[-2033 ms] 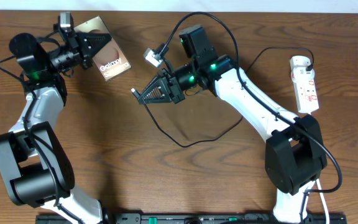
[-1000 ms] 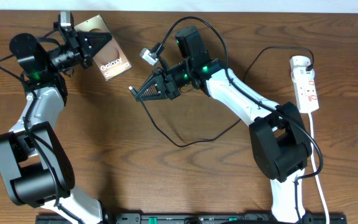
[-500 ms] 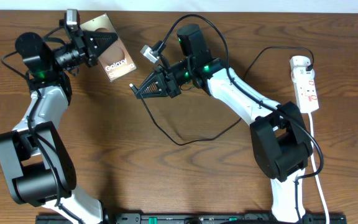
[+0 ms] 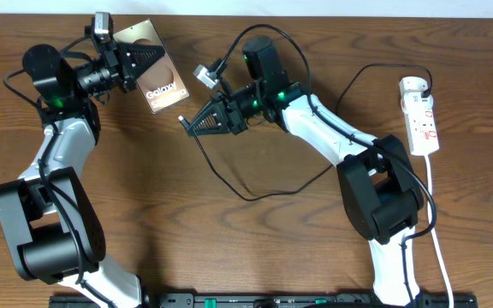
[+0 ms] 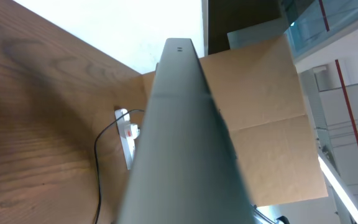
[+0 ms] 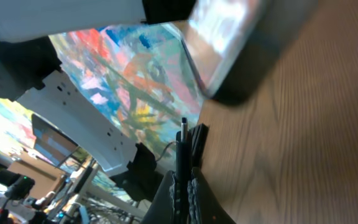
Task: Plug charger to phone and switch on socket
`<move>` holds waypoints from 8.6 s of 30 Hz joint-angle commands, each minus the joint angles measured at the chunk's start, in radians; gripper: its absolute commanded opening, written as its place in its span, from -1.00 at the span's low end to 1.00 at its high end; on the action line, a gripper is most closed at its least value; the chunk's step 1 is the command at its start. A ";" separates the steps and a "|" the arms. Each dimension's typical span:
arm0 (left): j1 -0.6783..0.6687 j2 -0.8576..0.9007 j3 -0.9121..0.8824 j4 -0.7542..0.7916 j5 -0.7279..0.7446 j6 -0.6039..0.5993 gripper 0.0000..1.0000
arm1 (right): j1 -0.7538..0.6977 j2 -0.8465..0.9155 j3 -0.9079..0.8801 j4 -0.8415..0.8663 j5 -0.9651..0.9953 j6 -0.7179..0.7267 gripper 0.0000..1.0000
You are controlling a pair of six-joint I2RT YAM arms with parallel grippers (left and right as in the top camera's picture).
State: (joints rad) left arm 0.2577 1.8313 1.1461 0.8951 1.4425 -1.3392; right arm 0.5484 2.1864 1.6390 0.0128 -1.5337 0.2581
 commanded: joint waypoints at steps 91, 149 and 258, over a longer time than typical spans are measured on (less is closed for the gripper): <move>-0.035 -0.009 0.005 0.035 0.039 0.022 -0.86 | -0.008 0.010 0.008 0.221 0.025 0.251 -0.98; -0.034 -0.009 0.005 0.035 -0.069 0.044 -0.86 | -0.036 0.010 0.008 0.268 0.069 0.315 -0.98; -0.025 -0.009 0.005 0.034 -0.116 0.040 -0.85 | -0.039 0.010 0.008 0.302 0.114 0.433 -0.98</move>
State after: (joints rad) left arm 0.2291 1.8313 1.1461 0.9173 1.3060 -1.3083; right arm 0.5213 2.1872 1.6390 0.3088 -1.4288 0.6888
